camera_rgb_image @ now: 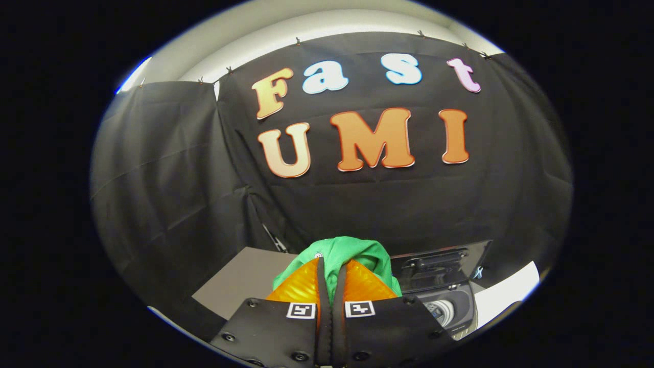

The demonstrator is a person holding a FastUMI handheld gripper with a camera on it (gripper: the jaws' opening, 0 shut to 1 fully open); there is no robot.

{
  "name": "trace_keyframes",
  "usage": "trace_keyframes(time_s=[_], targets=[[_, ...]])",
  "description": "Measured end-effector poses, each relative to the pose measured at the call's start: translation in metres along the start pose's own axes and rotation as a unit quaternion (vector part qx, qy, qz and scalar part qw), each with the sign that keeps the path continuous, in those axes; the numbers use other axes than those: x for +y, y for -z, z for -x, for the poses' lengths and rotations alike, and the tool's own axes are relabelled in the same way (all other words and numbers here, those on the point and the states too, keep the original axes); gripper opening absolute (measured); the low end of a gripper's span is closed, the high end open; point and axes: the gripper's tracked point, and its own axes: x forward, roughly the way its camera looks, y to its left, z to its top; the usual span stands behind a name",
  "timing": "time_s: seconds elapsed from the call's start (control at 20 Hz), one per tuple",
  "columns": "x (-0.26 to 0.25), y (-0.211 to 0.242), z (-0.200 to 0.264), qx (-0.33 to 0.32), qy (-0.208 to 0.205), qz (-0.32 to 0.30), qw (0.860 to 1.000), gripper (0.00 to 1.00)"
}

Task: Put the clothes into the washing machine and then close the washing machine lid.

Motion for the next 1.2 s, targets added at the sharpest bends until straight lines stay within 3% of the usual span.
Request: trace_keyframes(time_s=[0.35,0.7,1.2], targets=[[-0.108,-0.005,0.02,-0.012,0.067,-0.029,0.997,0.08],[-0.189,0.009,0.019,0.006,0.094,-0.035,0.995,0.08],[-0.264,0.111,-0.021,0.085,0.081,-0.043,0.992,0.08]])
